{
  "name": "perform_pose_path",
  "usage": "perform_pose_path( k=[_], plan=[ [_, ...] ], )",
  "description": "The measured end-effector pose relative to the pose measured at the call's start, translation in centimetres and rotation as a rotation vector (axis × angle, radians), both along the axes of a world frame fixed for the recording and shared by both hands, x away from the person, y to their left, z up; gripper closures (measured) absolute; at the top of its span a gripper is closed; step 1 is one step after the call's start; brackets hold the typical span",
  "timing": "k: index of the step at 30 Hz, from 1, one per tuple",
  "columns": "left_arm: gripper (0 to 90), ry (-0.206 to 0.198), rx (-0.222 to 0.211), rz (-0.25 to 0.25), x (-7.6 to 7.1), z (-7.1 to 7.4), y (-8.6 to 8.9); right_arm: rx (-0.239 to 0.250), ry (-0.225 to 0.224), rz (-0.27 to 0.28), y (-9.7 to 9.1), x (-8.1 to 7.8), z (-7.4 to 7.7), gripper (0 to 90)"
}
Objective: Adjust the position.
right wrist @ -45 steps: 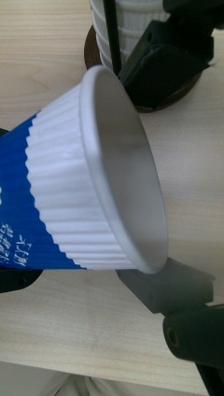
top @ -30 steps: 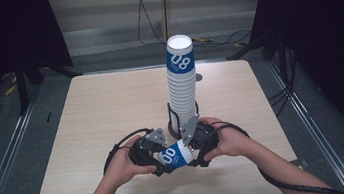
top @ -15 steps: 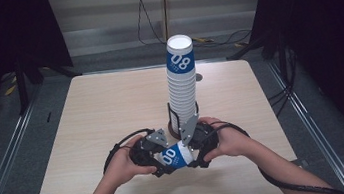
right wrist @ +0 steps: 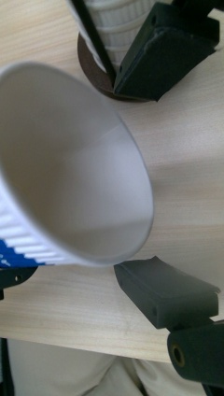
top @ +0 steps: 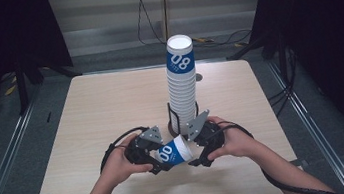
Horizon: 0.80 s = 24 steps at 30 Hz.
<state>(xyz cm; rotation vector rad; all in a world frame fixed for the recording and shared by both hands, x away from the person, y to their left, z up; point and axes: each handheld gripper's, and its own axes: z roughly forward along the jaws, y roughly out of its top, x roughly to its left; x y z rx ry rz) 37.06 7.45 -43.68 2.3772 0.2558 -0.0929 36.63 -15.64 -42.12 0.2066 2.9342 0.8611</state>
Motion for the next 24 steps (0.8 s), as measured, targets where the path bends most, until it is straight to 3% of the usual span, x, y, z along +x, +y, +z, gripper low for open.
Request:
perform_pose_path(
  k=[4, 9, 12, 24],
  plan=[
    [29.2, 0.005, -0.037, 0.018, 0.1, -0.3, 0.3, 0.060, 0.010, -0.047, -0.9, 0.0, -0.3, 12.3],
    [29.1, -0.002, -0.037, 0.017, 0.2, -0.4, 0.5, 0.116, 0.012, -0.078, -1.7, -0.1, -0.4, 12.3],
    [29.0, 0.006, -0.060, 0.020, 0.2, -0.5, 0.5, 0.166, 0.012, -0.093, -1.9, -0.1, -0.4, 12.3],
    [28.9, 0.023, -0.072, 0.027, 0.0, -0.7, 0.3, 0.239, 0.022, -0.110, -1.9, 0.0, -0.4, 12.3]
  ],
)
